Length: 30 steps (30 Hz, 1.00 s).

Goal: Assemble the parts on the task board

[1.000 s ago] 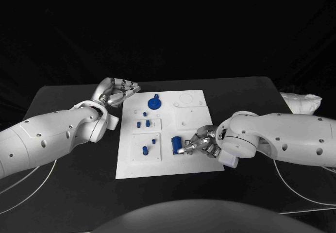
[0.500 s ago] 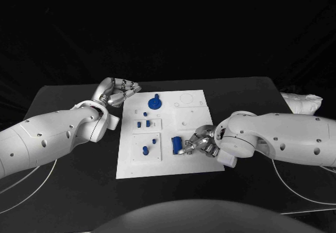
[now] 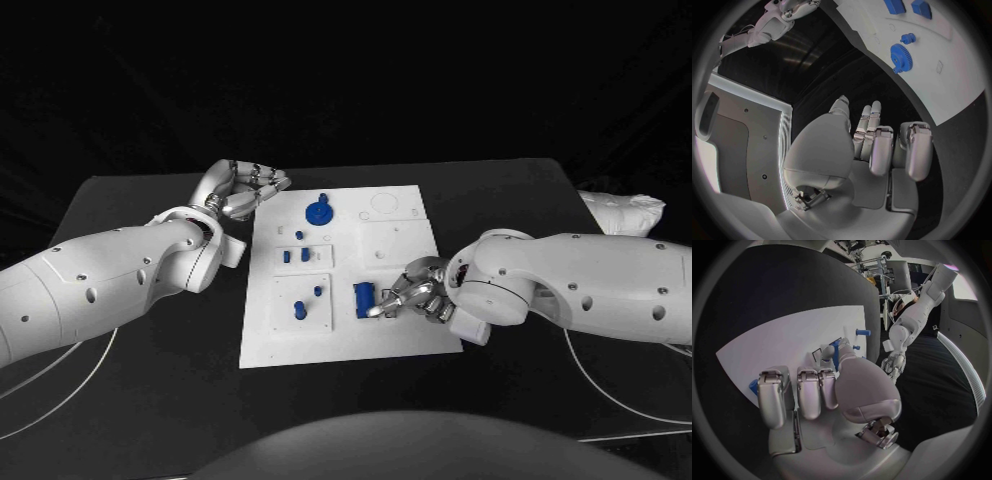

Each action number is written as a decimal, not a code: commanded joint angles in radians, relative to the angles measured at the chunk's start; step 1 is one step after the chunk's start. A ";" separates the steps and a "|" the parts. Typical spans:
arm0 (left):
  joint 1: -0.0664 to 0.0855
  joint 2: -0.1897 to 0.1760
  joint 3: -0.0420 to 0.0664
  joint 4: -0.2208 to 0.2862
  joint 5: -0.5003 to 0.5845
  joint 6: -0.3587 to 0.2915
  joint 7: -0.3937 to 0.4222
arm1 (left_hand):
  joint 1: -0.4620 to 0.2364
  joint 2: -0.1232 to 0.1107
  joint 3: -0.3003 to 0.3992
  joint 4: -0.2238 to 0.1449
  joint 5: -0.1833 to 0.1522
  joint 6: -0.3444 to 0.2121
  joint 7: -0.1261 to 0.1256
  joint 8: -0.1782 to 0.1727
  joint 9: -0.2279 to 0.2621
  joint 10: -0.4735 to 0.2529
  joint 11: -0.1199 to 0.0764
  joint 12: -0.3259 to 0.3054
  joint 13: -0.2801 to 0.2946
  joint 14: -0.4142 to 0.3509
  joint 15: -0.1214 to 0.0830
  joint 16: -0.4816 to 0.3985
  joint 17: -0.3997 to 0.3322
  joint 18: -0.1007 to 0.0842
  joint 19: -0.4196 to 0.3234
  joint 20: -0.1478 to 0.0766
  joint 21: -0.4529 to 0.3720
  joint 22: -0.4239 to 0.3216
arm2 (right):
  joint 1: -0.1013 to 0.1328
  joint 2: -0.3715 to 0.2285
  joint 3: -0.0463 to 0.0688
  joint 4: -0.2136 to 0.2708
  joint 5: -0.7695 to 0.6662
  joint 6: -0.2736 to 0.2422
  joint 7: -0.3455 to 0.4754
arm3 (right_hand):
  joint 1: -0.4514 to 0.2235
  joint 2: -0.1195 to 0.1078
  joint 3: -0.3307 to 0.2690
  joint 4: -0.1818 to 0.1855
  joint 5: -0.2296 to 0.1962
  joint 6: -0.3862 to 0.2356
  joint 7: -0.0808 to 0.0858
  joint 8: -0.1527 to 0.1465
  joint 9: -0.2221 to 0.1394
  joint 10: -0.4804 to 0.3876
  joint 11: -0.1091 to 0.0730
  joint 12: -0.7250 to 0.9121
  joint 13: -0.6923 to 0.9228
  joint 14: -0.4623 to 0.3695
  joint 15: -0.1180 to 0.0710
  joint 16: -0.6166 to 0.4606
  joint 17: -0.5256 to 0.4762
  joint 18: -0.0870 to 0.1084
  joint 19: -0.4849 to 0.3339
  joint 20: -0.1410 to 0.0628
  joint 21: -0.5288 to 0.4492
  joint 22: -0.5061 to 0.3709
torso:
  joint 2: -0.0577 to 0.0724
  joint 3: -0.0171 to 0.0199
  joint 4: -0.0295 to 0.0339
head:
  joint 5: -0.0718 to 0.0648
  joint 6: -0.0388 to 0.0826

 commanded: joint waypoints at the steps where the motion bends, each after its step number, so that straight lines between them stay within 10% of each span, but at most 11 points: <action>1: 0.000 0.001 0.001 0.003 -0.004 0.013 0.008 | -0.001 0.013 -0.003 0.000 0.004 0.008 -0.002 -0.005 -0.001 0.000 -0.007 -0.002 -0.001 0.082 -0.006 -0.003 0.206 0.001 0.079 -0.005 -0.003 0.252 | 0.000 -0.004 0.000 0.006 0.001 -0.011 0.050 | -0.017 -0.031 -0.011 0.002 -0.008 0.006 0.004 -0.003 0.005 0.105 0.002 0.007 0.269 0.104 -0.003 0.004 0.263 -0.007 0.105 -0.004 0.004 0.263 | 0.000 0.0001 -0.0002 | -0.001 0.000; 9: 0.000 0.002 0.001 0.000 -0.004 0.014 0.007 | -0.001 0.013 -0.003 0.000 0.004 0.008 -0.002 -0.005 -0.001 0.000 -0.007 -0.002 -0.001 0.082 -0.006 -0.003 0.206 0.001 0.079 -0.005 -0.003 0.252 | 0.011 -0.043 0.001 0.032 0.037 -0.096 0.153 | -0.044 -0.045 -0.023 0.018 -0.008 0.003 0.006 -0.012 0.011 0.105 0.003 0.007 0.269 0.104 0.000 0.004 0.263 -0.007 0.105 -0.002 0.004 0.263 | 0.000 -0.0002 0.0003 | -0.002 0.000; 12: 0.000 0.004 0.001 -0.001 -0.004 0.015 0.007 | -0.001 0.013 -0.003 0.000 0.004 0.008 -0.002 -0.005 -0.001 0.000 -0.007 -0.002 -0.001 0.082 -0.006 -0.003 0.206 0.001 0.079 -0.005 -0.003 0.252 | 0.037 -0.077 0.001 0.054 0.053 -0.136 0.193 | -0.051 -0.026 -0.020 0.031 0.000 -0.042 0.017 -0.104 -0.039 0.105 0.012 0.007 0.269 0.104 0.005 0.004 0.263 -0.007 0.105 0.002 0.004 0.263 | 0.000 -0.0004 0.0000 | -0.004 0.000; 16: 0.000 0.006 0.001 -0.002 -0.004 0.014 0.006 | -0.001 0.013 -0.003 0.000 0.004 0.008 -0.002 -0.005 -0.001 0.000 -0.007 -0.002 -0.001 0.082 -0.006 -0.003 0.206 0.001 0.079 -0.005 -0.003 0.252 | 0.073 -0.122 0.001 0.076 0.035 -0.137 0.183 | -0.039 -0.006 -0.016 0.039 0.013 -0.042 0.067 -0.306 -0.227 0.105 0.047 0.007 0.269 0.104 0.038 0.004 0.263 -0.007 0.105 0.026 0.004 0.263 | 0.000 -0.0014 0.0006 | -0.007 0.000; 21: 0.000 0.008 0.001 -0.003 -0.004 0.013 0.005 | -0.001 0.013 -0.003 0.000 0.004 0.008 -0.002 -0.005 -0.001 0.000 -0.007 -0.002 -0.001 0.082 -0.006 -0.003 0.206 0.001 0.079 -0.005 -0.003 0.252 | 0.098 -0.188 0.001 0.105 -0.072 -0.091 0.116 | -0.033 -0.003 -0.016 0.038 0.064 -0.022 0.096 -0.457 -0.401 0.105 0.085 0.007 0.269 0.104 0.067 0.004 0.263 -0.007 0.105 0.054 0.004 0.263 | 0.000 -0.0022 0.0013 | -0.017 0.000; 30: 0.000 0.012 0.001 -0.004 -0.004 0.010 0.004 | -0.001 0.013 -0.003 0.000 0.004 0.008 -0.002 -0.005 -0.001 0.000 -0.007 -0.002 -0.001 0.082 -0.006 -0.003 0.206 0.001 0.079 -0.005 -0.003 0.252 | 0.098 -0.298 -0.001 0.143 -0.266 0.000 -0.018 | -0.085 -0.013 -0.018 0.055 0.194 -0.013 0.113 -0.540 -0.516 0.105 0.102 0.007 0.269 0.104 0.082 0.004 0.263 -0.007 0.105 0.077 0.004 0.263 | -0.001 -0.0004 -0.0001 | -0.034 0.000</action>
